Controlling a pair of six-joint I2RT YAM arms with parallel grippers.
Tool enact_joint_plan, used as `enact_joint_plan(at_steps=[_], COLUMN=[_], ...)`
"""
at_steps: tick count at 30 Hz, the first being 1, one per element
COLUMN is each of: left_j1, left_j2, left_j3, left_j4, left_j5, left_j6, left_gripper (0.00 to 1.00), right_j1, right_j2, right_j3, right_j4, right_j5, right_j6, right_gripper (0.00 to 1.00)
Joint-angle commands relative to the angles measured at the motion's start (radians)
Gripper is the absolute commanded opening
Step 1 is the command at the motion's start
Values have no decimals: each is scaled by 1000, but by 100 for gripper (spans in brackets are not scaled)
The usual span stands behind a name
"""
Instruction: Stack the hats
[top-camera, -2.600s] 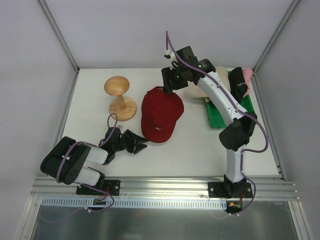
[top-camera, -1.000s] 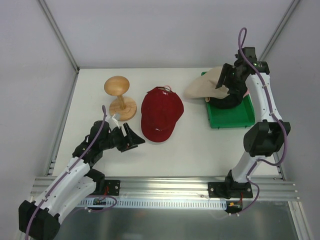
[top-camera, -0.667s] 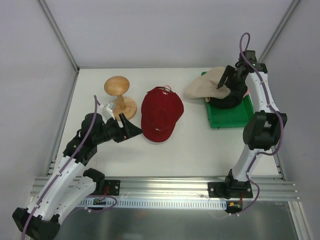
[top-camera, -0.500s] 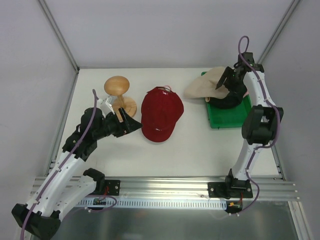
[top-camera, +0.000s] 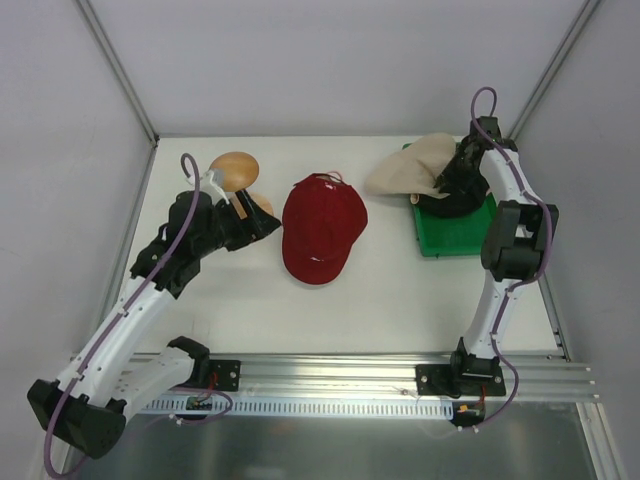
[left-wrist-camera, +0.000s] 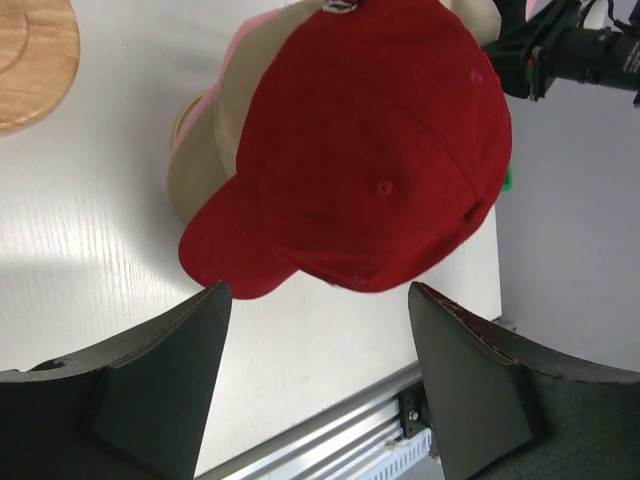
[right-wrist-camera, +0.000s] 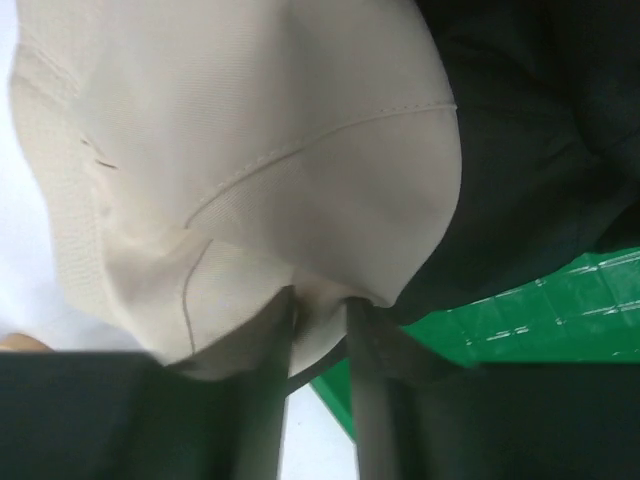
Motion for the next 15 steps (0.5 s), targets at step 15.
enact_joint_plan(at_steps=[15], left_j1=[-3], left_j2=[239], left_j3=[156], left_j4=[68], left_j5=[-130], left_j6=[53], left_gripper=[67], right_j1=[-2], right_j2=[-241], right_j3=[143], right_j4=[32], right_j5=[-59], right_j6=[-21], right_gripper=[0])
